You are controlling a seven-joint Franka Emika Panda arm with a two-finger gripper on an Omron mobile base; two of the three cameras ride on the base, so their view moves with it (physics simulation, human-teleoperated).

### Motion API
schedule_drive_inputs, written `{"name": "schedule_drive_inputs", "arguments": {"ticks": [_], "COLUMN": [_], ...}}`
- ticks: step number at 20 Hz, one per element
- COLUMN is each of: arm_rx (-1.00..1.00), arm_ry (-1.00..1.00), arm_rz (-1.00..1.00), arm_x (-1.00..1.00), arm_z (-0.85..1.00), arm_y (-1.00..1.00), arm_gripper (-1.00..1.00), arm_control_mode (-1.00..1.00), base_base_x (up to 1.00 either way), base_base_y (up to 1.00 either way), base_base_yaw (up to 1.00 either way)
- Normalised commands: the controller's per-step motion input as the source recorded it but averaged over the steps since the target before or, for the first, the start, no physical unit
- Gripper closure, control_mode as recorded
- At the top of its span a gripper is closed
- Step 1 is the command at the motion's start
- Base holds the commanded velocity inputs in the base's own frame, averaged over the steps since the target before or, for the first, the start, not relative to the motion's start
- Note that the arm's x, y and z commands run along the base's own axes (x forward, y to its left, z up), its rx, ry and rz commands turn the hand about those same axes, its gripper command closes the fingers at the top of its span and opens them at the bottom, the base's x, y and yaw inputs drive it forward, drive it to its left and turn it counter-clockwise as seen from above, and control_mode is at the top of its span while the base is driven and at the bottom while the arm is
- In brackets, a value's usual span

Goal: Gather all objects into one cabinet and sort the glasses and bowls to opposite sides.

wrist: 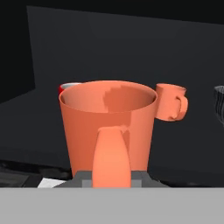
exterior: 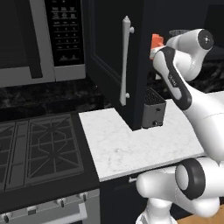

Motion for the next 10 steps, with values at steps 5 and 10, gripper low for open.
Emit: {"name": "schedule_drive_inputs", "arguments": {"ticks": [5,10], "arm_rx": [0.00,0.00], "arm_ry": [0.00,0.00], "arm_rz": [0.00,0.00], "arm_x": [0.28,0.38], "arm_z": [-0.08,-0.15], "arm_y": [0.00,0.00], "arm_gripper": [1.00,1.00], "arm_control_mode": [-1.00,-1.00], "base_base_x": [0.00,0.00], "base_base_y": [0.00,0.00], "base_base_yaw": [0.00,0.00]}}
